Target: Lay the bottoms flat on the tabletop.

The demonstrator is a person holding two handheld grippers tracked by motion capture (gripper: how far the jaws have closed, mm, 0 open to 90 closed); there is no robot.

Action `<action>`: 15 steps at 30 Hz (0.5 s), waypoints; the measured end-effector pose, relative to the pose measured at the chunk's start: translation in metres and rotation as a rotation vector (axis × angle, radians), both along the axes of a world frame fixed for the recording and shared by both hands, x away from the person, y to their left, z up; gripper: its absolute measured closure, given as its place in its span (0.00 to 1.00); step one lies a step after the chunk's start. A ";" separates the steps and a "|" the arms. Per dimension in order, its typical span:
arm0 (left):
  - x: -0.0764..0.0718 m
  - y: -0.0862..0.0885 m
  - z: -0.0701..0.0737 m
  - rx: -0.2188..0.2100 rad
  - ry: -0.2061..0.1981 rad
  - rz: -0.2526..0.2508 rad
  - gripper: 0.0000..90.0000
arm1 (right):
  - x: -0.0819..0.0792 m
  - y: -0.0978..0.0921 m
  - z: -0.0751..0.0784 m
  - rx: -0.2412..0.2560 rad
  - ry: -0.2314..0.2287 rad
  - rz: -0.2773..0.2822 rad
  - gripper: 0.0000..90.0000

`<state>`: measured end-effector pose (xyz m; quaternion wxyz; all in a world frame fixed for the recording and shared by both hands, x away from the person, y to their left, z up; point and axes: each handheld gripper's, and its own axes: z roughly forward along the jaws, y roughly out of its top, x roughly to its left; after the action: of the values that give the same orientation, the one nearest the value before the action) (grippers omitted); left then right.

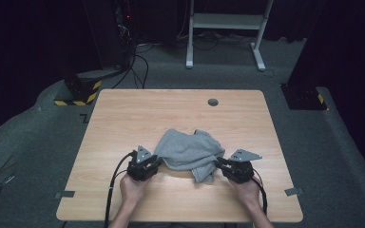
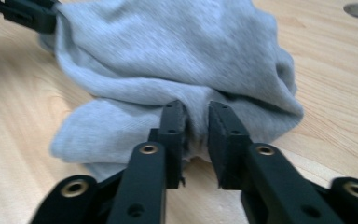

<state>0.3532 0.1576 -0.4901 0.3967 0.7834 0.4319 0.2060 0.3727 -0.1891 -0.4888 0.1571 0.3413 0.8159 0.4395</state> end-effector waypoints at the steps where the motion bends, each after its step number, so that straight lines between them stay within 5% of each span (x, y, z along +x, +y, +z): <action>1: -0.004 -0.003 0.002 0.008 -0.012 -0.016 0.70 | -0.003 0.000 0.001 0.005 -0.008 0.007 0.81; 9: -0.017 -0.028 0.005 0.005 -0.015 -0.135 0.57 | -0.016 -0.001 0.003 0.014 -0.008 0.046 0.75; 15: -0.009 -0.054 -0.006 0.029 0.009 -0.179 0.53 | -0.017 0.014 -0.005 -0.001 0.022 0.102 0.67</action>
<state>0.3444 0.1039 -0.4965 0.4001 0.8255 0.3588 0.1727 0.3554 -0.1750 -0.4937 0.1258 0.3038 0.8341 0.4429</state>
